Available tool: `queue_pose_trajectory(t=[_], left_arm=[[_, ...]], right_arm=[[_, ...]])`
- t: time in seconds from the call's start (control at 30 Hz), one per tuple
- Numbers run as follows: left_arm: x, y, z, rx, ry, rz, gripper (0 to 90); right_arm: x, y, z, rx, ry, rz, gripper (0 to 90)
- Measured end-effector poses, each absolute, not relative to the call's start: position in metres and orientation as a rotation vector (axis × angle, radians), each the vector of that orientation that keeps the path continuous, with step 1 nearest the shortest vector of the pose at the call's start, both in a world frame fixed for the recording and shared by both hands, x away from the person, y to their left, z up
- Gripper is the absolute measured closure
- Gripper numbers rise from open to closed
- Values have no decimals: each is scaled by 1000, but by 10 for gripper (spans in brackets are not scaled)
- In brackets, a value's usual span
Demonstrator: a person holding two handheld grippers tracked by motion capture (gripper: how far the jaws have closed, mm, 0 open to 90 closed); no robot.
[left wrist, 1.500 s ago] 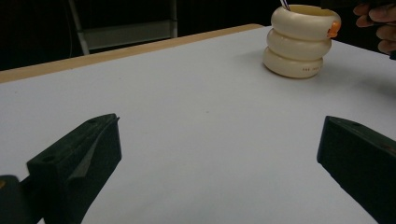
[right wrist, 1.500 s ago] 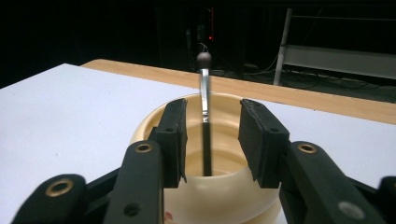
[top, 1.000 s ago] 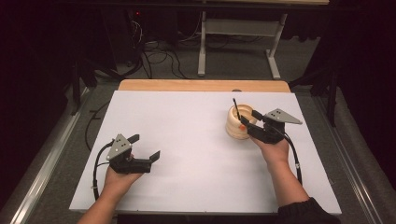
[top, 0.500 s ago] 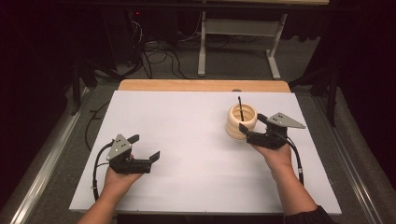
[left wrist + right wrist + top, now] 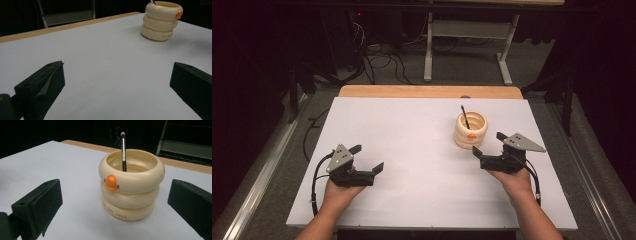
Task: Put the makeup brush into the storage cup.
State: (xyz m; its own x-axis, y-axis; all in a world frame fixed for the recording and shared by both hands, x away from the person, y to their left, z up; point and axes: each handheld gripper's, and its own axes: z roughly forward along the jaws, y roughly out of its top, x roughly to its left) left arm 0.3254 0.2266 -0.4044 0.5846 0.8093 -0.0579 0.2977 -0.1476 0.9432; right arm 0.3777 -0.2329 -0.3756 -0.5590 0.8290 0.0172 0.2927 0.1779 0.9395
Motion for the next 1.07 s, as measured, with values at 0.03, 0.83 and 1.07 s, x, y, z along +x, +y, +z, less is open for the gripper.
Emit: queue_pose_trajectory(t=[0.03,0.83,1.07], left_arm=[[325,227,-405,1717,923,581,5],[321,218,-409,1755,913,561,5],[321,218,-409,1749,911,558,5]], right_arm=[[375,-234,-377,1048,1951,1374,9],[342,-265,-401,1076,1893,1372,9],[342,-262,-404,1071,1910,1351,9]])
